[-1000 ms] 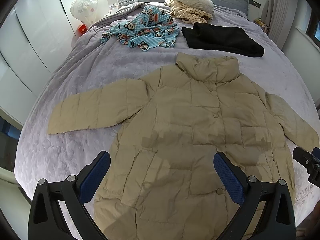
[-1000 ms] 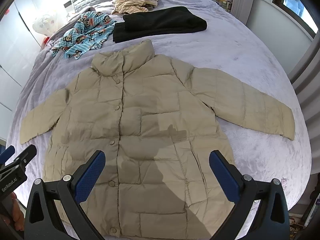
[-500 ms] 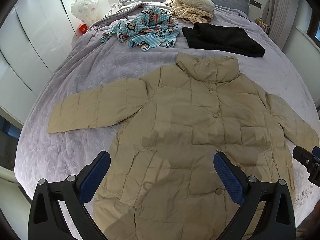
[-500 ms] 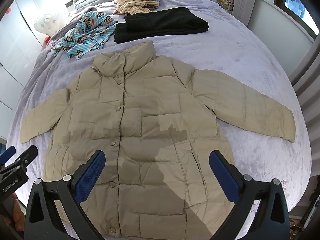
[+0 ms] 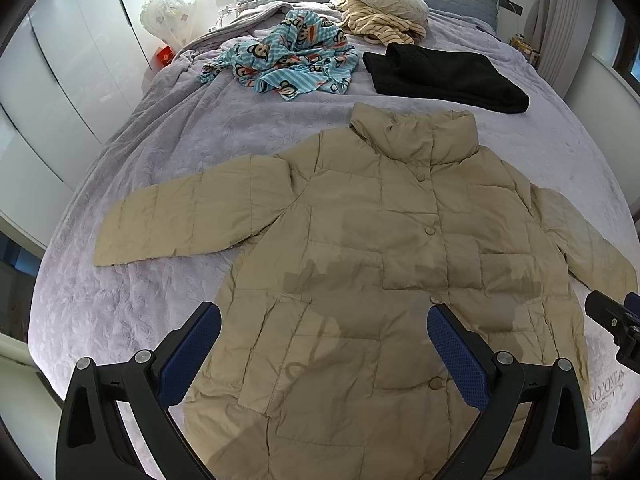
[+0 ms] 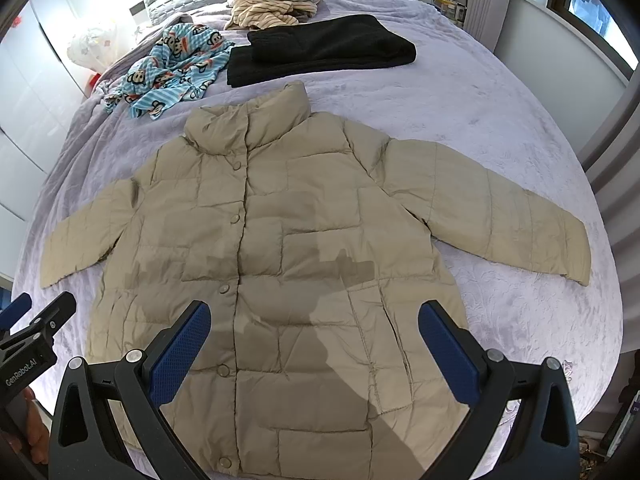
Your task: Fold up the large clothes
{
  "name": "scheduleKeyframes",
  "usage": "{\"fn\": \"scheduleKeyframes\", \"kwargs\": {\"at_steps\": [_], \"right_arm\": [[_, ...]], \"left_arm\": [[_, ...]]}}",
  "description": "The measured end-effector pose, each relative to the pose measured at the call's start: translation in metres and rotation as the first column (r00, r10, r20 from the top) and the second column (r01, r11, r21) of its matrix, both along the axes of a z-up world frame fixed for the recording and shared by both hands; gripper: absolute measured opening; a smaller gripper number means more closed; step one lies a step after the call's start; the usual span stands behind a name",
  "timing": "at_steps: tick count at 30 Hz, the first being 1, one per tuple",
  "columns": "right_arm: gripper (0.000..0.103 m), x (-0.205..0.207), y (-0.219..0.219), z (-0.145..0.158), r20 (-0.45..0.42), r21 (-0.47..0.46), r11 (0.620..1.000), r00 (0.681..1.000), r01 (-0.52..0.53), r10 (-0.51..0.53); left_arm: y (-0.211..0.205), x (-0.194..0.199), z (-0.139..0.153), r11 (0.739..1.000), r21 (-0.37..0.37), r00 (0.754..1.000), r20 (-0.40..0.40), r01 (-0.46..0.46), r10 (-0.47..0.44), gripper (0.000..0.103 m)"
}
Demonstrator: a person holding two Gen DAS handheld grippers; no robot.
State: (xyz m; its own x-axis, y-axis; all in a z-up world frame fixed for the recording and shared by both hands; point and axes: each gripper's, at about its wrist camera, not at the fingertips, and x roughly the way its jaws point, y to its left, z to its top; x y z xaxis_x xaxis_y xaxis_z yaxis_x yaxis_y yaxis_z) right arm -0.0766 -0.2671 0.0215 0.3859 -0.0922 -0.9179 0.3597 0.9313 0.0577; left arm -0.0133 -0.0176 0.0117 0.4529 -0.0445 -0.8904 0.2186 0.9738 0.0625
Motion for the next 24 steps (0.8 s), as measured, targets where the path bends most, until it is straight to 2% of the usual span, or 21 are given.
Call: {"fn": "scheduleKeyframes", "kwargs": {"at_steps": [24], "right_arm": [[0.103,0.0009,-0.0041,0.0005,0.003,-0.001,1.0,1.0,-0.01,0.01]], "left_arm": [[0.0008,0.0021,-0.0012,1.0,-0.001,1.0,-0.006,-0.004,0.004,0.103]]}}
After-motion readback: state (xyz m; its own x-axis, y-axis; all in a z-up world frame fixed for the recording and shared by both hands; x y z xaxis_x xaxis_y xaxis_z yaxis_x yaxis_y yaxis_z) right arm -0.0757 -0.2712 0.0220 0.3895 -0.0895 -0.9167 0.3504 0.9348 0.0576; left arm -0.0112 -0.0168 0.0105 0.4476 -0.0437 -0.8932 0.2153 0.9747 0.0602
